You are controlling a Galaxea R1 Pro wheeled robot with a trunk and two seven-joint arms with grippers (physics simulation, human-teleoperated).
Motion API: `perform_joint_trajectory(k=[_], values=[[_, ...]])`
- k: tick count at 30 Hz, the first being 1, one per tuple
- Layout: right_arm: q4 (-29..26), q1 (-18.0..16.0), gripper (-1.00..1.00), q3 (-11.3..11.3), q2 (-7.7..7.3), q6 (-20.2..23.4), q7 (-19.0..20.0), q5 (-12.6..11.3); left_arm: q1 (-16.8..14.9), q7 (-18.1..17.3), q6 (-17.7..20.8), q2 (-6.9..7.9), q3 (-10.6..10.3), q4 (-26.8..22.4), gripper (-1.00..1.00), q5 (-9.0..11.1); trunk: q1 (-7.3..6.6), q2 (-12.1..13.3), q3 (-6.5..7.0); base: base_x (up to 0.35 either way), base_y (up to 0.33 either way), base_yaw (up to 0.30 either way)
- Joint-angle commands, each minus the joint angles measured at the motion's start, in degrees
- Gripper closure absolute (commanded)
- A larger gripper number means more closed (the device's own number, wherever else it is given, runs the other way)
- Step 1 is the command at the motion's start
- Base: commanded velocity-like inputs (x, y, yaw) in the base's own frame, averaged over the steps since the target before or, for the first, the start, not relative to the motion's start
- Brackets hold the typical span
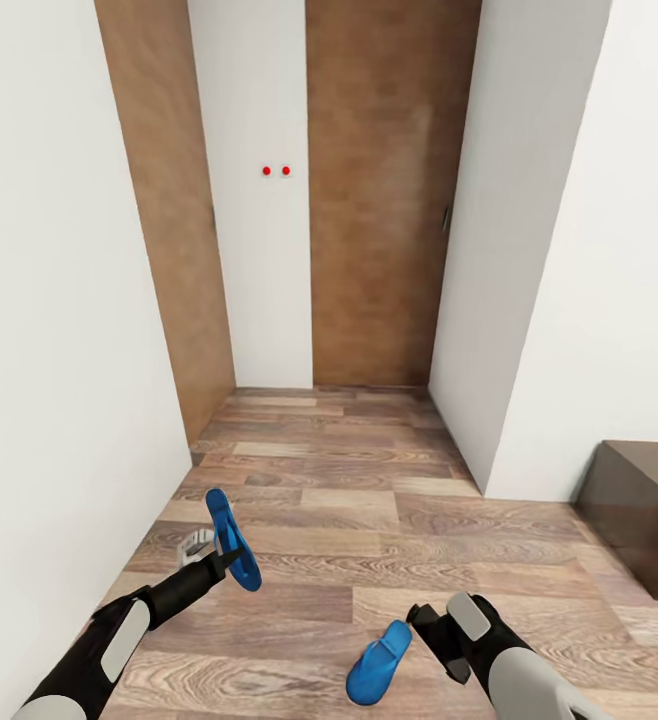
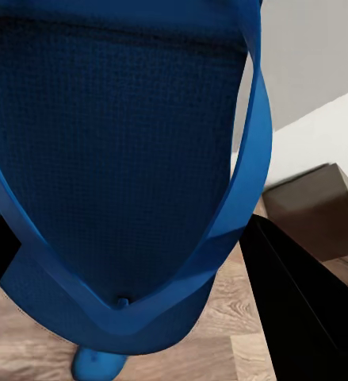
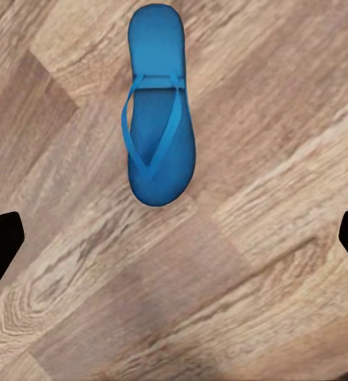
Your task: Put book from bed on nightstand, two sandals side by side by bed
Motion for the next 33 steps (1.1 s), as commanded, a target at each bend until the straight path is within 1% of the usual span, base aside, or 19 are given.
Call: perform_joint_trajectory(k=[1,6,10,14,18,33], values=[[-0.2,0.0,-1.00,0.1,0.03,0.2,-0.5,-0.6,0.0,-0.2,0.5,-0.01,0.1,0.0,1.00,0.4,0.01,0.0,-0.06,0.110,0.000,0.000],[0.1,0.0,-1.00,0.0,0.09,0.2,-0.5,-0.6,0.0,-0.2,0.5,-0.05,0.1,0.0,1.00,0.4,0.01,0.0,-0.06,0.034,0.000,0.000],[2.3,0.0,-1.00,0.0,0.28,0.1,-0.5,-0.6,0.0,-0.2,0.5,-0.10,0.1,0.0,1.00,0.4,0.01,0.0,-0.06,0.006,0.000,0.000],[3.5,0.0,-1.00,0.1,1.46,0.2,-0.6,-0.4,0.0,-0.2,0.5,-0.11,0.1,0.0,1.00,0.4,0.01,0.0,-0.06,0.001,0.000,0.000],[5.8,0.0,-1.00,0.2,1.88,0.4,-0.6,-0.2,0.0,-0.2,0.5,-0.11,0.1,0.0,1.00,0.4,0.01,0.0,-0.06,0.000,0.000,0.000],[6.7,0.0,-1.00,0.5,1.88,0.4,-0.6,0.3,0.0,-0.2,0.5,-0.11,0.1,0.0,1.00,0.4,0.01,0.0,-0.06,0.000,0.000,0.000]])
